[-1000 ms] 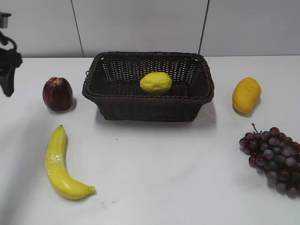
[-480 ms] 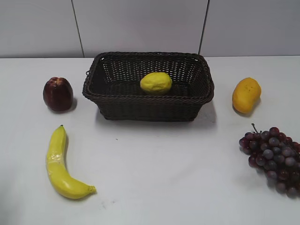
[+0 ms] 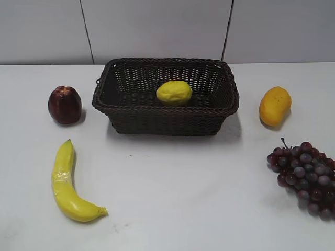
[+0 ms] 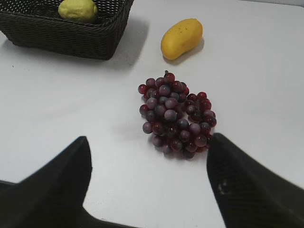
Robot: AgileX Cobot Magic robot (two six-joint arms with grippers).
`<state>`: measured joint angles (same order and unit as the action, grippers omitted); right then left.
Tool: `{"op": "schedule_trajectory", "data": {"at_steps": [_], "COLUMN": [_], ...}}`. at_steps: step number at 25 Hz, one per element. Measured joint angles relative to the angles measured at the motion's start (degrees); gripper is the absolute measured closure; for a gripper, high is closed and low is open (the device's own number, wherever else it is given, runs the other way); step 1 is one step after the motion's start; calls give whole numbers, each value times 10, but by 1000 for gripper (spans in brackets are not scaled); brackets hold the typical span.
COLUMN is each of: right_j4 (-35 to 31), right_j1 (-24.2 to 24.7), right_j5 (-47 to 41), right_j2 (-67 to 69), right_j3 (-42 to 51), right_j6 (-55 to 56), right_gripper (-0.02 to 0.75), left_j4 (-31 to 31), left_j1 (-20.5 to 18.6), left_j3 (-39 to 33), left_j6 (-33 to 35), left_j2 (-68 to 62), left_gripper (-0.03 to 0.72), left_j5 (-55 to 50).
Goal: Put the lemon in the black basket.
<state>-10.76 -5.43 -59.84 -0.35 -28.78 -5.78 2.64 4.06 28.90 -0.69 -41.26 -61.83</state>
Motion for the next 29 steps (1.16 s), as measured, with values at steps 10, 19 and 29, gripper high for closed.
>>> {"op": "schedule_trajectory", "data": {"at_steps": [10,19,29], "right_j4": [0,0,0], "right_j1": [0,0,0], "right_j5": [0,0,0], "right_j2": [0,0,0], "right_j3": [0,0,0], "right_j6": [0,0,0], "right_gripper": [167,167,167], "left_j4": [4,-8,-14], "left_j1": [0,0,0], "left_j3": [-5,-5,-6], "left_j6": [-3,-3,-3], "left_j2": [223,371,416], "left_gripper": [97,97,97], "left_j5": [4,3,3]}}
